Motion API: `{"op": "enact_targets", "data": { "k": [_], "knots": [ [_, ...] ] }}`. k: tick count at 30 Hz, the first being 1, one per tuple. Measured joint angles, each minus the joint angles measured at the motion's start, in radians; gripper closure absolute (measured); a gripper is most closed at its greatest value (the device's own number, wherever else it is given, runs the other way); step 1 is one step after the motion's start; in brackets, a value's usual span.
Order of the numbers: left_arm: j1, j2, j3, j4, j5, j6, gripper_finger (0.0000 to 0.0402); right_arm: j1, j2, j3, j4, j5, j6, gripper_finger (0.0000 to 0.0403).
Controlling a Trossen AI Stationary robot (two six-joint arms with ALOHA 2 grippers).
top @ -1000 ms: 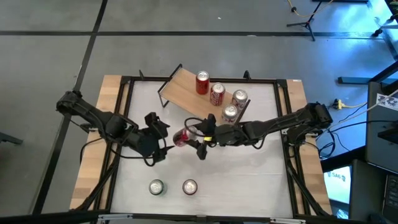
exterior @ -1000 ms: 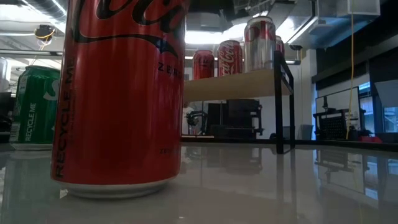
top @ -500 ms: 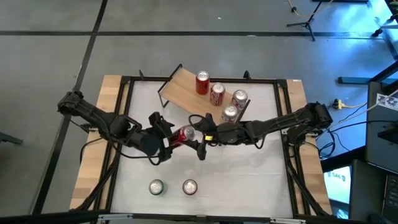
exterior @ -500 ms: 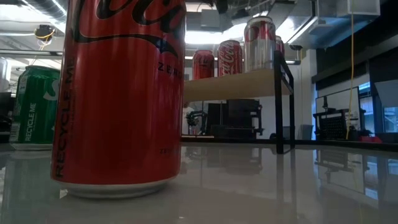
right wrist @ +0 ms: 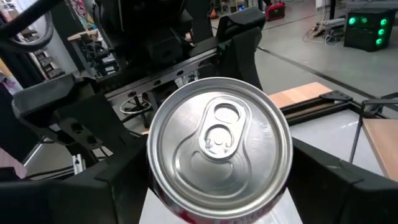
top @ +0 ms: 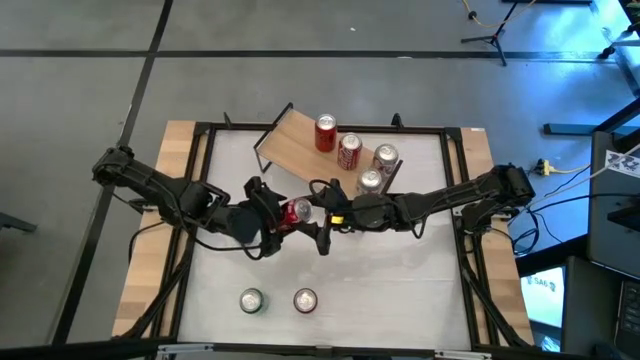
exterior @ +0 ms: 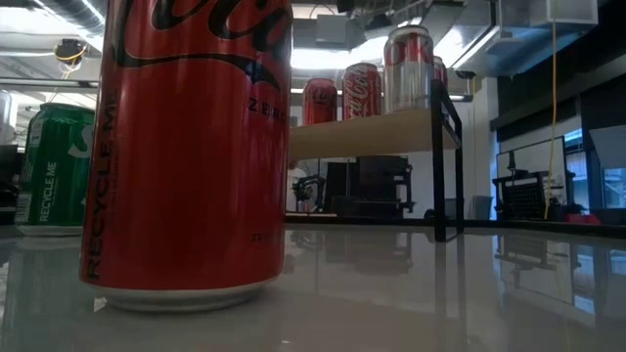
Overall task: Place canned beverage on shelf
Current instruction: Put the red-white soda can on the shelf aligned with the other red-white soda cans
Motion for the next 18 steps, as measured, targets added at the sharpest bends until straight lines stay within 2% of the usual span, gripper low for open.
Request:
{"op": "enact_targets", "data": {
  "k": [6, 18],
  "knots": [
    [0.001, 0.000, 0.000, 0.001, 0.000, 0.000, 0.0026, 0.000, 0.000, 0.000, 0.005, 0.000, -0.001, 0.0095],
    [0.001, 0.000, 0.000, 0.001, 0.005, 0.022, 0.0116, 0.000, 0.001, 0.000, 0.009, 0.000, -0.005, 0.0091]
  ]
}}
